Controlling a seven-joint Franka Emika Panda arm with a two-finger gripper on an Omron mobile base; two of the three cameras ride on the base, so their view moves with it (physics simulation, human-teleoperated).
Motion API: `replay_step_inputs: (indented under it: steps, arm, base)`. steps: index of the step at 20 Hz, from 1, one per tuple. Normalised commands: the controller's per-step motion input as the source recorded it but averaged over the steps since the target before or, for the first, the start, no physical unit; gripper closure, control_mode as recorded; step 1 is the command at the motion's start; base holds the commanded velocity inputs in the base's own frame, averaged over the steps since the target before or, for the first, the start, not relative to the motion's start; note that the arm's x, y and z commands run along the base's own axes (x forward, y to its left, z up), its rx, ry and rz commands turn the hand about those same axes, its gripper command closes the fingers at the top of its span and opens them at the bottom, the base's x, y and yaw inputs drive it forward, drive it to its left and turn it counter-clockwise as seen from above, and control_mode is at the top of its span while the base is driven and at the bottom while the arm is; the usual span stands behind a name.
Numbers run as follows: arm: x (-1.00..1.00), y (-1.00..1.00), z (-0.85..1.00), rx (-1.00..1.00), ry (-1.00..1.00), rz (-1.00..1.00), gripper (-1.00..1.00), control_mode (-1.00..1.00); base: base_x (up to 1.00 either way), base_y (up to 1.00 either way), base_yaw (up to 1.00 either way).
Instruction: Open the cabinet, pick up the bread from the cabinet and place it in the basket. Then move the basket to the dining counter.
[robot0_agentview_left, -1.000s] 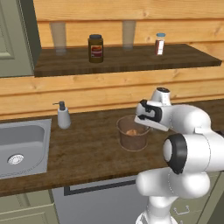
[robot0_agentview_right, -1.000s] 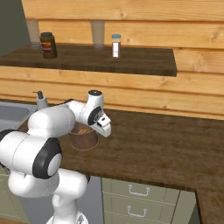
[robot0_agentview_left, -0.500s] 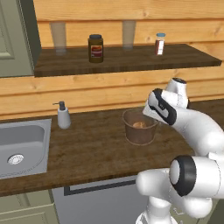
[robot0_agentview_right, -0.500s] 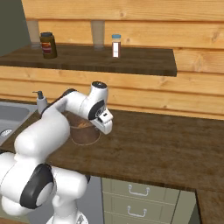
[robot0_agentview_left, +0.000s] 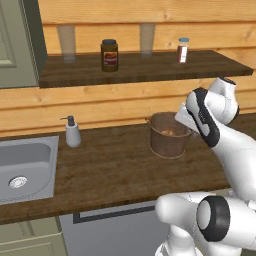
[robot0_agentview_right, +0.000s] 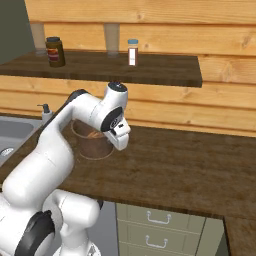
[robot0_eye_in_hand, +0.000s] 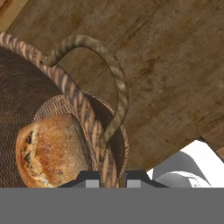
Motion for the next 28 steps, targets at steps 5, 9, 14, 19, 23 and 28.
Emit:
replay_step_inputs:
  steps: [5,9,14,19,23,28]
  arm:
    - [-0.39,-0.07,0.57,0.00,0.00,-0.07,1.00,-1.00]
    - [-0.07,0.00,0.59,0.00,0.00,-0.05,1.00,-1.00]
    - [-0.13,0.00,0.19,0.00,0.00,0.00,1.00,1.00]
    - [0.00,0.00,0.00,0.00,0.00,0.00,1.00,1.00]
    - [0.00,0.00,0.00,0.00,0.00,0.00,1.00,1.00]
    - [0.00,0.00,0.00,0.00,0.00,0.00,1.00,1.00]
  base:
    - [0.00,0.00,0.00]
    - [0.00,0.00,0.00]
    - [-0.14,0.00,0.00]
    - [-1.00,0.54,0.17]
    - [-0.54,0.91,0.74]
    - [-0.28,0.40,1.00]
